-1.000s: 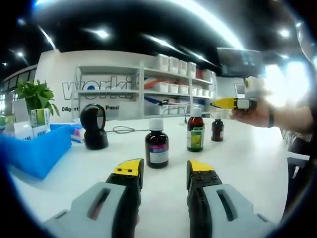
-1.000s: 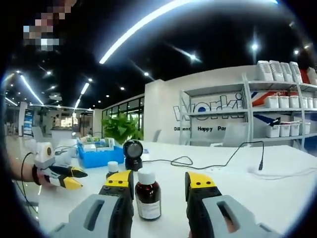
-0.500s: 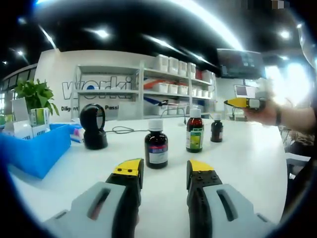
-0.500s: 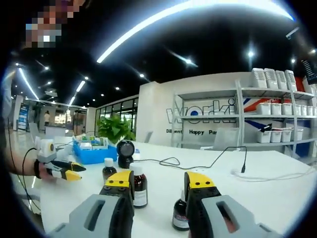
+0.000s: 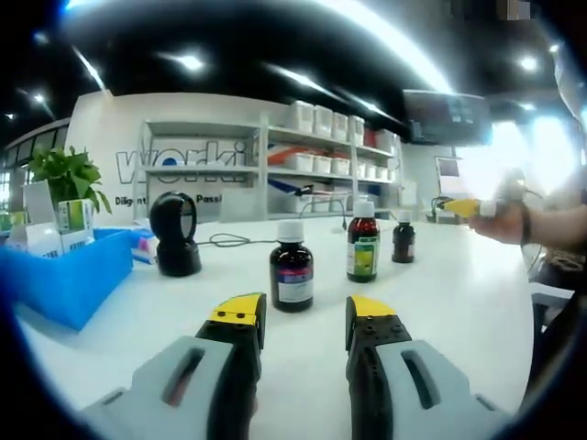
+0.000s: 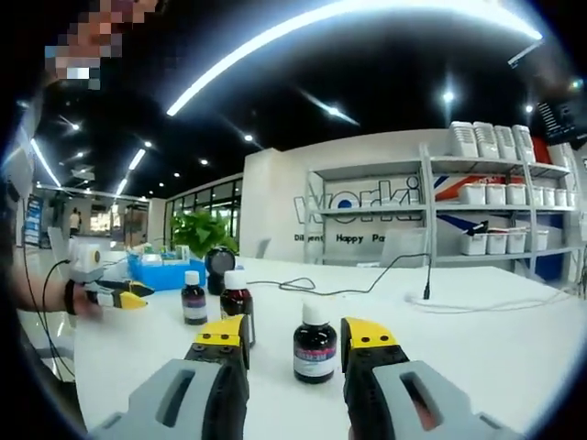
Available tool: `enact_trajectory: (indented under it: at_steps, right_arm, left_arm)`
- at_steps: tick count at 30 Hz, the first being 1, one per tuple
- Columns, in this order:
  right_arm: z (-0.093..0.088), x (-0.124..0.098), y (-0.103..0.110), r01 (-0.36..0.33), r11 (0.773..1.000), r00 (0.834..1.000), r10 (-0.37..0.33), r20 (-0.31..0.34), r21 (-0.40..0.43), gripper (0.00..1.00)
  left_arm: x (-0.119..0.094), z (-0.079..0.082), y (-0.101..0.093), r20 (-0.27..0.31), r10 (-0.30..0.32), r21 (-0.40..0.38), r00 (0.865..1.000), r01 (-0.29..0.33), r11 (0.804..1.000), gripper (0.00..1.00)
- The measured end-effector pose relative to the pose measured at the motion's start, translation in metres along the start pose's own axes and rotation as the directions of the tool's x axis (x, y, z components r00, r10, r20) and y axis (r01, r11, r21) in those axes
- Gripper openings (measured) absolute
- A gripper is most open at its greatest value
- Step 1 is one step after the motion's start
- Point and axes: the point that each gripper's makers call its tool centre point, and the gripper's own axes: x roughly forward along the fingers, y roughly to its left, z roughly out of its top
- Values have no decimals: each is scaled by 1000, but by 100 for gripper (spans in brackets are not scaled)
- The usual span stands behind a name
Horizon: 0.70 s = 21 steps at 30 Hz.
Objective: Rotate the medicine bottle to make it face forward pick up the medicine bottle inspect the drug traceability code place the medicine on the table
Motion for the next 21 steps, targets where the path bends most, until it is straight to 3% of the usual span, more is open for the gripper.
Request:
enact_trajectory:
  at_steps: [3, 6, 16, 21]
  right_arm:
    - [-9, -6, 3, -39, 998, 999, 40, 4, -55, 35]
    - [-13, -7, 4, -49, 997, 999, 49, 4, -54, 36]
    - [-16, -11, -13, -16, 999, 999, 13, 51, 52, 34]
    - [-20, -10, -9, -28, 999, 999, 26, 36, 45, 32]
  left_arm:
    - [0, 0, 1, -2, 4, -1, 1000, -4, 1000, 26]
    - [0, -1, 1, -5, 5, 2, 1000, -5, 1000, 26]
    - [-2, 8, 5, 29, 22, -54, 999, -20, 998, 26]
    - [-2, 11, 6, 41, 33, -52, 999, -31, 998, 26]
